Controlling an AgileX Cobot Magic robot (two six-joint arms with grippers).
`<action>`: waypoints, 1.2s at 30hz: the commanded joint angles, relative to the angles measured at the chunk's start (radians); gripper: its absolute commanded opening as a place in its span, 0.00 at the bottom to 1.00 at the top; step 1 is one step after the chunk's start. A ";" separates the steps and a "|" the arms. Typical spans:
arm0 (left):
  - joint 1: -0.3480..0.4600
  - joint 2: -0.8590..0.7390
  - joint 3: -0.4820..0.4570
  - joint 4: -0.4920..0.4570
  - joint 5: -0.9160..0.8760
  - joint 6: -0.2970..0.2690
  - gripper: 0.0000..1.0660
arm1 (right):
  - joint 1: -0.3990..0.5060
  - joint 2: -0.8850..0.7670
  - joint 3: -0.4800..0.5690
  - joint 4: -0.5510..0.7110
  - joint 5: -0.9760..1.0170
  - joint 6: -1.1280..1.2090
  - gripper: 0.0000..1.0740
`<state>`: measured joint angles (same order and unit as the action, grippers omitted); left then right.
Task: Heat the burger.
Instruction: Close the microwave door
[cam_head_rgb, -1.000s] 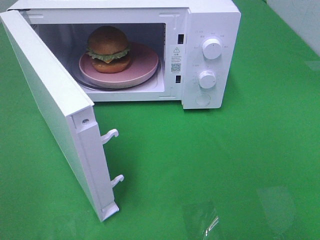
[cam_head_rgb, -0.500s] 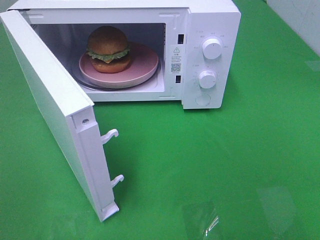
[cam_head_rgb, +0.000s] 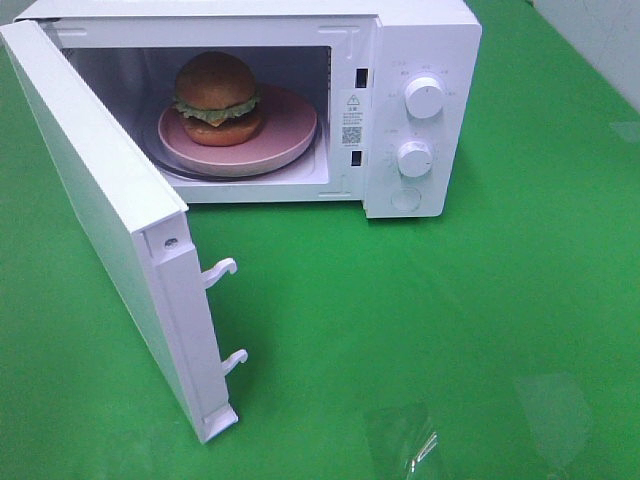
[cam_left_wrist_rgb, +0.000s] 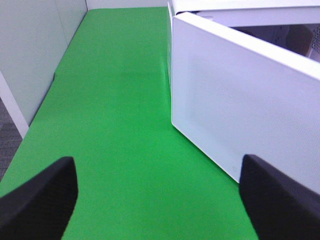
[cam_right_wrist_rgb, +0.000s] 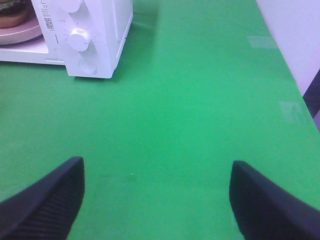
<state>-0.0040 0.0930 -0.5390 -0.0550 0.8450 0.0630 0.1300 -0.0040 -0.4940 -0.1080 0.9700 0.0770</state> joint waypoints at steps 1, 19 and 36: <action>-0.001 0.083 -0.007 -0.008 -0.165 -0.002 0.55 | -0.003 -0.028 0.003 -0.003 -0.008 -0.016 0.71; -0.001 0.404 0.080 -0.039 -0.642 0.002 0.00 | -0.003 -0.028 0.003 -0.003 -0.008 -0.016 0.71; -0.001 0.647 0.340 -0.005 -1.243 -0.007 0.00 | -0.003 -0.028 0.003 -0.003 -0.008 -0.016 0.71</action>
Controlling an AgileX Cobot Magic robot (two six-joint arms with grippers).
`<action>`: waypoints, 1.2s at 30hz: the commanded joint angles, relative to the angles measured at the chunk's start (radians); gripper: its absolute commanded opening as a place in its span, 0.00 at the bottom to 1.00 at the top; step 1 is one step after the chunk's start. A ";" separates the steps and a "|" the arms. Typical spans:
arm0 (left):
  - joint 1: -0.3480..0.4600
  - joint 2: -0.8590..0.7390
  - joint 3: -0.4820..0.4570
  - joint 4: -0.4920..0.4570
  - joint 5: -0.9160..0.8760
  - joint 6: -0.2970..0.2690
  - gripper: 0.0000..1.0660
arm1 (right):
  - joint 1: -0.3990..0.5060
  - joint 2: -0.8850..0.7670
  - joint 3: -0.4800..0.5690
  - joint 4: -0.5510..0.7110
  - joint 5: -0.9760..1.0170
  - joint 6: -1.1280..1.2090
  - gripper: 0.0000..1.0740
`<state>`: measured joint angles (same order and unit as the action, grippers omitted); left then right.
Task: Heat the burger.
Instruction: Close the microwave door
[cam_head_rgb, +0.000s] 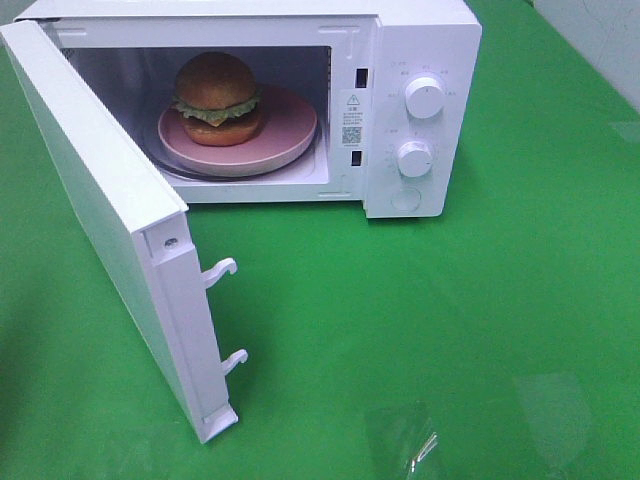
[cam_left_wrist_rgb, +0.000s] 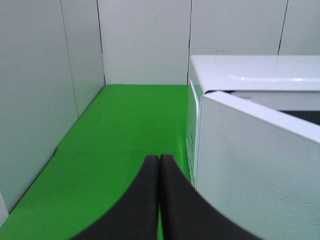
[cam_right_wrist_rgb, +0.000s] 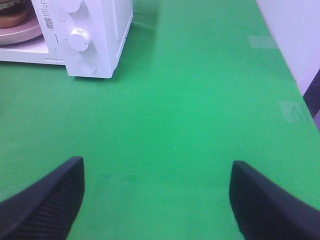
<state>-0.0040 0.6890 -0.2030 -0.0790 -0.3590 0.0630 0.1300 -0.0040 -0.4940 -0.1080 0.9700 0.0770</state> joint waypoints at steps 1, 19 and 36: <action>-0.001 0.093 0.004 0.039 -0.054 -0.007 0.00 | -0.003 -0.028 0.003 -0.003 -0.008 -0.016 0.71; -0.009 0.555 0.001 0.585 -0.525 -0.292 0.00 | -0.003 -0.028 0.003 -0.003 -0.008 -0.016 0.71; -0.267 0.763 -0.097 0.413 -0.527 -0.193 0.00 | -0.003 -0.028 0.003 -0.003 -0.008 -0.016 0.71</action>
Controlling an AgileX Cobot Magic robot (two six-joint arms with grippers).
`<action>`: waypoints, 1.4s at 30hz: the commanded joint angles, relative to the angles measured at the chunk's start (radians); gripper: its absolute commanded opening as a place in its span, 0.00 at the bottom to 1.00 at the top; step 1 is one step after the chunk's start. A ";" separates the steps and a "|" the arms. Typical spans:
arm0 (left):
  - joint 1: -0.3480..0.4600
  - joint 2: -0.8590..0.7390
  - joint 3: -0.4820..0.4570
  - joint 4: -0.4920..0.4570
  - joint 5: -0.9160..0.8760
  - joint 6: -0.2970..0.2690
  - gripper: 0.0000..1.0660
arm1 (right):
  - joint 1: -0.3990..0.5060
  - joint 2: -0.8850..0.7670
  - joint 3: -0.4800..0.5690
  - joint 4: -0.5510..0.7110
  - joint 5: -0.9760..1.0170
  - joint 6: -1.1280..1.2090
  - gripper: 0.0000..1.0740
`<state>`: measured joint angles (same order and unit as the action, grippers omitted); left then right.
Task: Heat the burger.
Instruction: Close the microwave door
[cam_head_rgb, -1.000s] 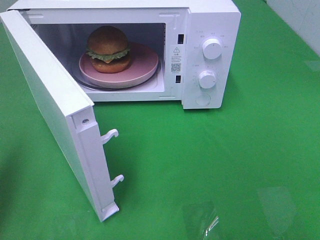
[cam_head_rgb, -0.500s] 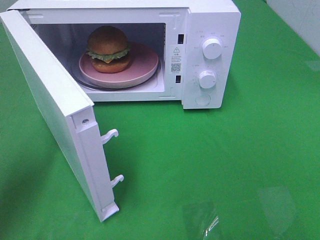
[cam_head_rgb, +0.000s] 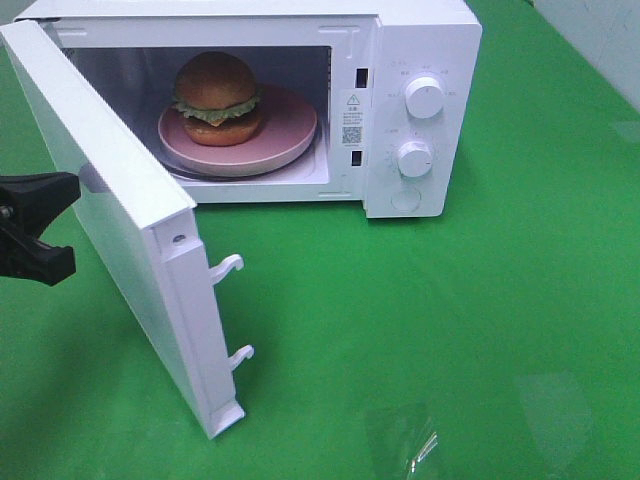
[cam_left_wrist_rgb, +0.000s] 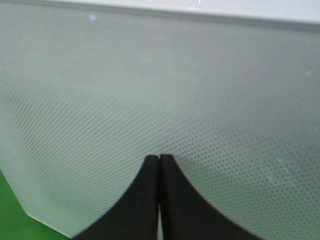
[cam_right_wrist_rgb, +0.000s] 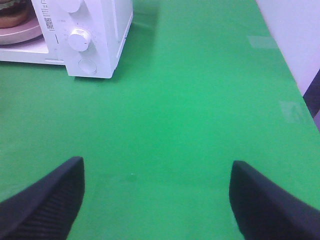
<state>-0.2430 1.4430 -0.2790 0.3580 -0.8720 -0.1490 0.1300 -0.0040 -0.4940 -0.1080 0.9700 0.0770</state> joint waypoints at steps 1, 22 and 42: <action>-0.062 0.031 -0.041 -0.047 -0.013 0.033 0.00 | -0.003 -0.028 0.003 -0.003 -0.008 -0.016 0.71; -0.353 0.276 -0.339 -0.437 0.030 0.189 0.00 | -0.003 -0.028 0.003 -0.003 -0.008 -0.016 0.71; -0.417 0.479 -0.714 -0.595 0.184 0.263 0.00 | -0.003 -0.028 0.003 -0.003 -0.008 -0.016 0.71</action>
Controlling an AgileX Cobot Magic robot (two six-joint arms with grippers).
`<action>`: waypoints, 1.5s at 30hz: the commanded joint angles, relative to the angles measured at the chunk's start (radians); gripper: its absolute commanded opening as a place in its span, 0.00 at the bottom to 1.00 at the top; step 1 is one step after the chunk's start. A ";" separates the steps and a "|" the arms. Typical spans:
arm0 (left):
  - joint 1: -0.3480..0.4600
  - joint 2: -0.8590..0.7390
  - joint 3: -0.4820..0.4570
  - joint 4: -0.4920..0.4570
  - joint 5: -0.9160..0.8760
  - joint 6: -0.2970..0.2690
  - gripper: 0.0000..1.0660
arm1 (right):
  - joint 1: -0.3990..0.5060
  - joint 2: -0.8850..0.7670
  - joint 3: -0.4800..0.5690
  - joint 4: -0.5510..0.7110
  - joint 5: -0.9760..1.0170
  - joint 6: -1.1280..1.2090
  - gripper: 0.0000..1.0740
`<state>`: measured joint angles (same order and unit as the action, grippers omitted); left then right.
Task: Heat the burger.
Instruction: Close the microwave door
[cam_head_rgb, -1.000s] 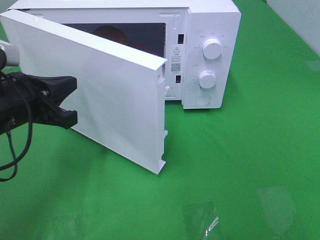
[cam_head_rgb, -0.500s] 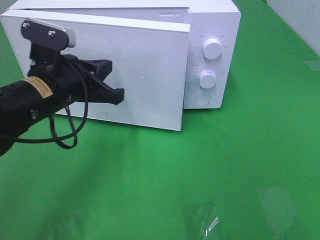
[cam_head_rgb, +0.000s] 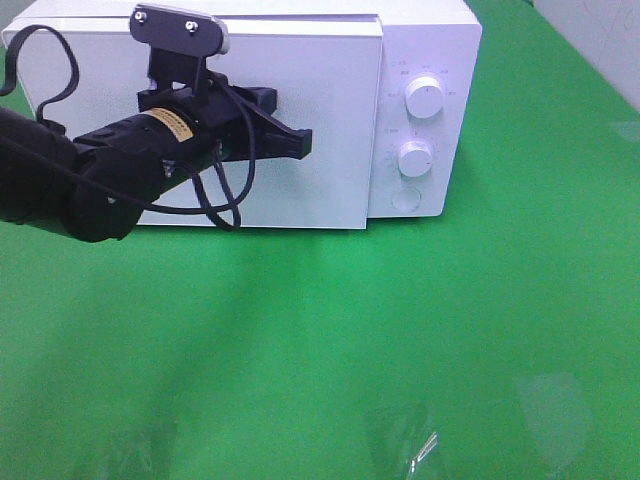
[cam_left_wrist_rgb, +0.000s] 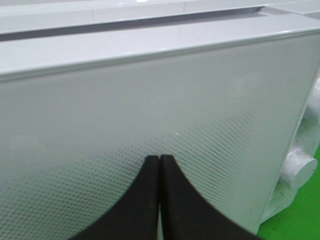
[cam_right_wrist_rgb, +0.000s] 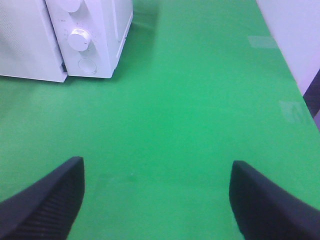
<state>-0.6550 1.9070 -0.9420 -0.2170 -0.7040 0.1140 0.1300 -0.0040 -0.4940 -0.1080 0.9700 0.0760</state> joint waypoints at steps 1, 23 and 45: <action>-0.005 0.032 -0.077 -0.020 0.026 0.000 0.00 | -0.003 -0.028 0.003 -0.003 -0.008 -0.015 0.71; -0.005 0.151 -0.248 -0.049 0.063 -0.001 0.00 | -0.003 -0.028 0.003 -0.003 -0.008 -0.014 0.71; -0.106 0.006 -0.209 -0.015 0.426 0.006 0.00 | -0.003 -0.027 0.003 -0.003 -0.008 -0.014 0.71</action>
<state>-0.7570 1.9160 -1.1470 -0.2280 -0.2770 0.1170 0.1300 -0.0040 -0.4940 -0.1080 0.9700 0.0760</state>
